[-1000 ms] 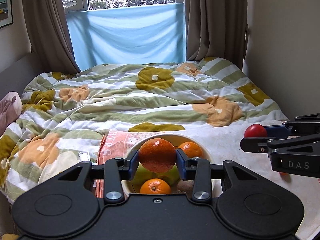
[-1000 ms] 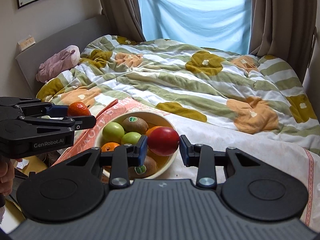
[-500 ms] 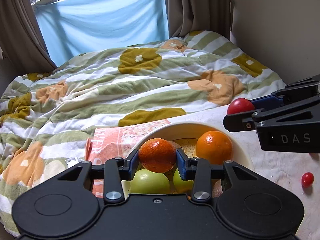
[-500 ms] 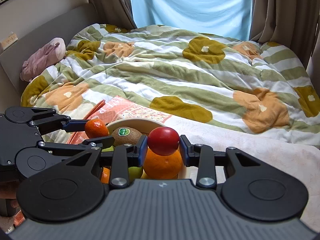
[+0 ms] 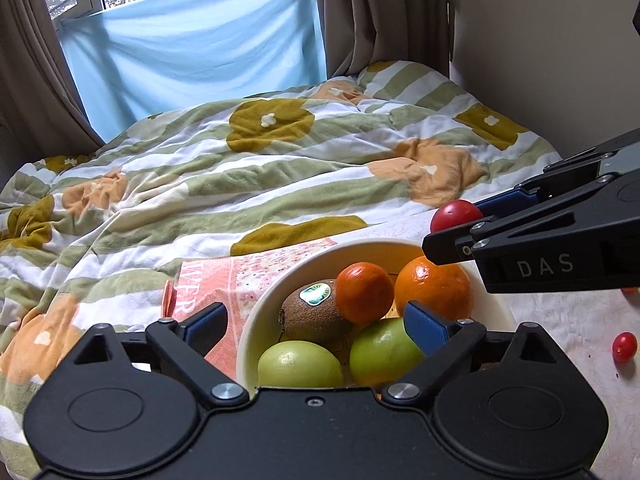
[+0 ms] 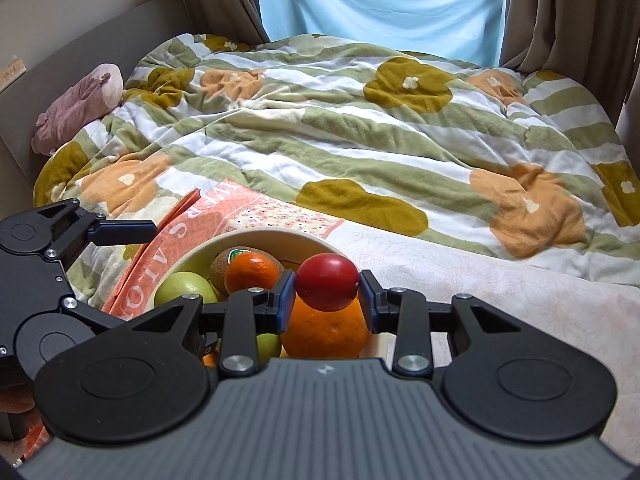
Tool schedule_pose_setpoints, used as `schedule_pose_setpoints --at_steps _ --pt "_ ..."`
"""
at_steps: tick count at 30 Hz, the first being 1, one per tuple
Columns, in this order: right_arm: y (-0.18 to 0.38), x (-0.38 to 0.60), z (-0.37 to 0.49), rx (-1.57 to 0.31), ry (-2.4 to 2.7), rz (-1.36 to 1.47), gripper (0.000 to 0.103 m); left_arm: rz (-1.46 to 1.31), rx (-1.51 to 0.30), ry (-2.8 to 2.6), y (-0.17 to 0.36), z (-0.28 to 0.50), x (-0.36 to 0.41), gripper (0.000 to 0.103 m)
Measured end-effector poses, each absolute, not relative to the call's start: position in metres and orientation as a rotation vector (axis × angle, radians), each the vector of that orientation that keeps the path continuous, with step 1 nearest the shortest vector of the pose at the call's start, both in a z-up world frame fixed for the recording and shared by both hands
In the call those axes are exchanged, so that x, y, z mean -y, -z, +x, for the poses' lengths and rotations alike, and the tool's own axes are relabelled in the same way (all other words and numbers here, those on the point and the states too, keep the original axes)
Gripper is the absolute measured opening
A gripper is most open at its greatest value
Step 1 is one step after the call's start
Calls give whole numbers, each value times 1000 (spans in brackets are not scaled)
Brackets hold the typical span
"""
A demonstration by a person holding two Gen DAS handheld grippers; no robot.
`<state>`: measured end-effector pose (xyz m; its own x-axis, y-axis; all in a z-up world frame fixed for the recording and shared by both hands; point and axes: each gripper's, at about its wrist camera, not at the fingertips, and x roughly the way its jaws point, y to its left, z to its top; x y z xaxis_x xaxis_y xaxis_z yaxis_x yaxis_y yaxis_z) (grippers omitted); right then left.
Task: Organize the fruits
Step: 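Carry tangerine and tomato to the bowl while the left tool releases the tangerine inside, then lower the red tomato into the bowl and open the right tool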
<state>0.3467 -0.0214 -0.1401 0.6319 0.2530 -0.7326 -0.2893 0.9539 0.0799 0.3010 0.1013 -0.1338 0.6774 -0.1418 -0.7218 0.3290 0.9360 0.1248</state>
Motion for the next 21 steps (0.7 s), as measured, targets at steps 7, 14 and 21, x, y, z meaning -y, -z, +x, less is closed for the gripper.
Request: schedule_pose_setpoints --at_steps 7,14,21 --pt "139 15 356 -817 -342 -63 49 230 -795 256 127 289 -109 97" --pt "147 -4 356 -828 -387 -77 49 197 -803 240 126 281 -120 97" --pt "163 -17 361 -847 -429 -90 50 204 -811 235 132 278 -124 97"
